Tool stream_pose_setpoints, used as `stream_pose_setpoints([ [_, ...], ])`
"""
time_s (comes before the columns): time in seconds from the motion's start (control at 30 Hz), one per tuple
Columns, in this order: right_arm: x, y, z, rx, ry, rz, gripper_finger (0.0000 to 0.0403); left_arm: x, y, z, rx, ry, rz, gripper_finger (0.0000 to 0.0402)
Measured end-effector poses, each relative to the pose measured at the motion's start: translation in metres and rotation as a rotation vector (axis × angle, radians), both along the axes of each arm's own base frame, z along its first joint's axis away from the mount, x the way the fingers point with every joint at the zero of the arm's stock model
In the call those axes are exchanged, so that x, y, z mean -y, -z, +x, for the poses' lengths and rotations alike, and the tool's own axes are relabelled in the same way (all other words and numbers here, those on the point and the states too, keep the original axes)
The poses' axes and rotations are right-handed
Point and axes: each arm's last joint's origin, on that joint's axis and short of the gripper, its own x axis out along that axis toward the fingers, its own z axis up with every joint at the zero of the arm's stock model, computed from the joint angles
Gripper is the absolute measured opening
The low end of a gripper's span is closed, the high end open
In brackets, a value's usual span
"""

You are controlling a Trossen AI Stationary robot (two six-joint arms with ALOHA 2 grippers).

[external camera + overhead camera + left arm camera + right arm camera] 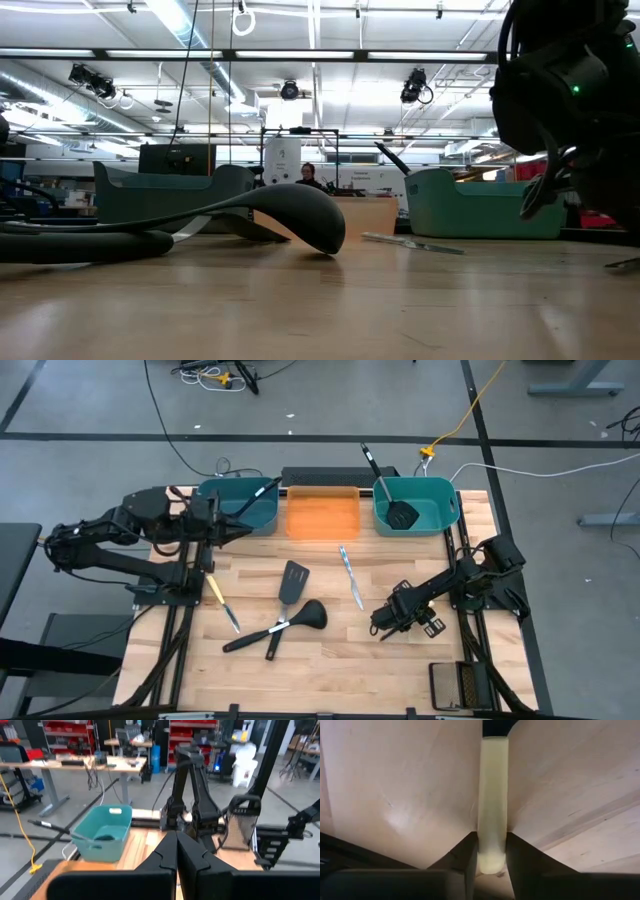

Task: Pick & Place Kitchen Items
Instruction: Put the yellow knife into the orange bin

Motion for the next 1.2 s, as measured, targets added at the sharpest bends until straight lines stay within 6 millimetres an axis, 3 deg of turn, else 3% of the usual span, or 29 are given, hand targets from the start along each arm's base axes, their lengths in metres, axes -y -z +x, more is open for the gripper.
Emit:
stream_pose_setpoints([
  [0.97, 0.001, -0.003, -0.004, -0.051, -0.009, 0.013, 0.0085, 0.0, 0.0, 0.0, -0.003, 0.0, 0.003, 0.0002],
  [1.2, -0.003, -0.017, 0.006, 0.018, -0.013, 0.041, 0.0084, 0.0, 0.001, 0.0, -0.006, 0.0, 0.003, 0.0002],
])
